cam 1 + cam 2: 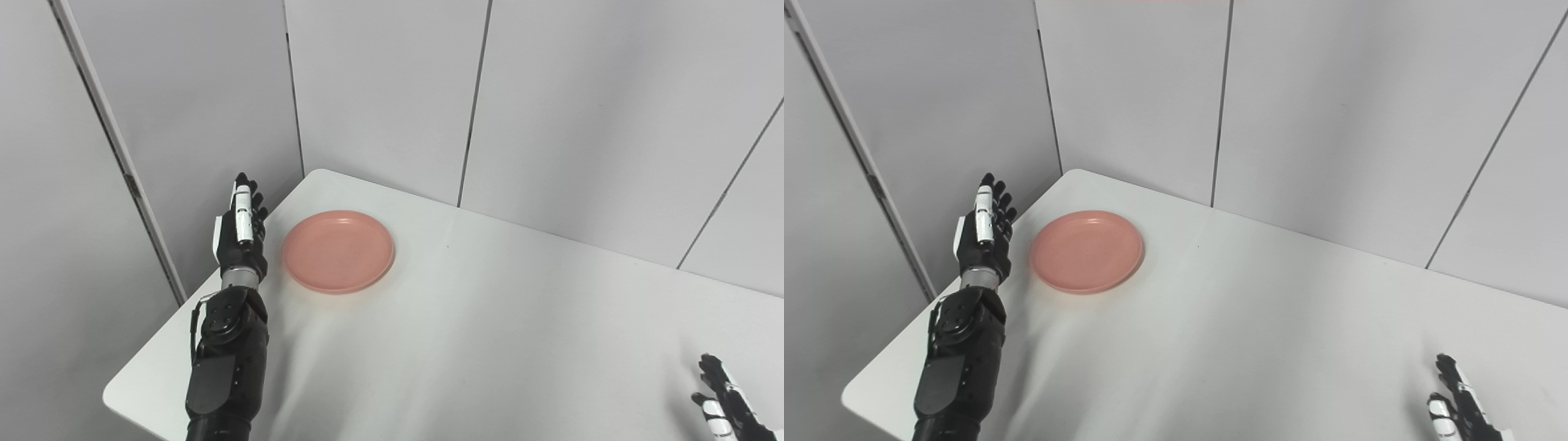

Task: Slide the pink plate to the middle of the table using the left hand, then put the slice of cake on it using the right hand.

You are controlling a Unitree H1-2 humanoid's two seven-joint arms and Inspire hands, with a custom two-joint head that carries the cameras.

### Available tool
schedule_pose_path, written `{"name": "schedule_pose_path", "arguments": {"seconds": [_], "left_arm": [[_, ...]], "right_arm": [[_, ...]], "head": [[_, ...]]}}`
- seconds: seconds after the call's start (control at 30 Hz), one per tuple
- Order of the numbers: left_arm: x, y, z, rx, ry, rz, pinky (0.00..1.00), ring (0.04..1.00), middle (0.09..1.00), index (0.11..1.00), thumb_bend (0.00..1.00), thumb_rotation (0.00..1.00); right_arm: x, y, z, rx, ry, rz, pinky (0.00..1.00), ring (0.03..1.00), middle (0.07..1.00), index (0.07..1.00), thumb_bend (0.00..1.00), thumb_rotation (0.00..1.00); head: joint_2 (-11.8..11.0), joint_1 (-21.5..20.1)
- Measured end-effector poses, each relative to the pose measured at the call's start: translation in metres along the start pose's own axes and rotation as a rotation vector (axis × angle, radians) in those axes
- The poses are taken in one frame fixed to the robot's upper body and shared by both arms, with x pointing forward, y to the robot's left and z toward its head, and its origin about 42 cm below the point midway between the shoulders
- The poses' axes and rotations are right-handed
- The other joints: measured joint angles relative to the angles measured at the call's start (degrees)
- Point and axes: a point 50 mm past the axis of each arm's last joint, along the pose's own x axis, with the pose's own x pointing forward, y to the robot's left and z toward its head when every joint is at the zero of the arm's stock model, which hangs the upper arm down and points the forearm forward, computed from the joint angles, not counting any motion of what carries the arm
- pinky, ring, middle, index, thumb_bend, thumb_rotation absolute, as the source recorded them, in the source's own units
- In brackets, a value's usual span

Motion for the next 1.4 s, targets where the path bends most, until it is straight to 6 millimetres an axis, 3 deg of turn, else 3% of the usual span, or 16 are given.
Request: {"name": "schedule_pose_path", "arguments": {"seconds": [0.93, 1.23, 1.4], "left_arm": [[0.01, 0.011, -0.027, 0.03, 0.097, 0.042, 1.0, 0.999, 1.0, 1.0, 0.32, 1.0], [0.016, 0.006, -0.036, 0.029, 0.092, 0.038, 0.99, 0.993, 1.0, 0.999, 0.32, 1.0], [0.019, 0.004, -0.043, 0.04, 0.094, 0.021, 1.0, 0.991, 1.0, 0.999, 0.32, 1.0]], "right_arm": [[0.001, -0.002, -0.001, 0.001, 0.006, -0.007, 0.94, 0.952, 0.944, 0.929, 0.3, 1.0], [0.003, -0.002, -0.002, 0.005, 0.009, -0.013, 0.93, 0.947, 0.94, 0.927, 0.31, 1.0], [0.003, -0.002, -0.002, 0.017, 0.008, -0.009, 0.93, 0.95, 0.952, 0.943, 0.23, 1.0]], "head": [[-0.2, -1.0], [-0.4, -1.2], [-0.4, -2.0]]}}
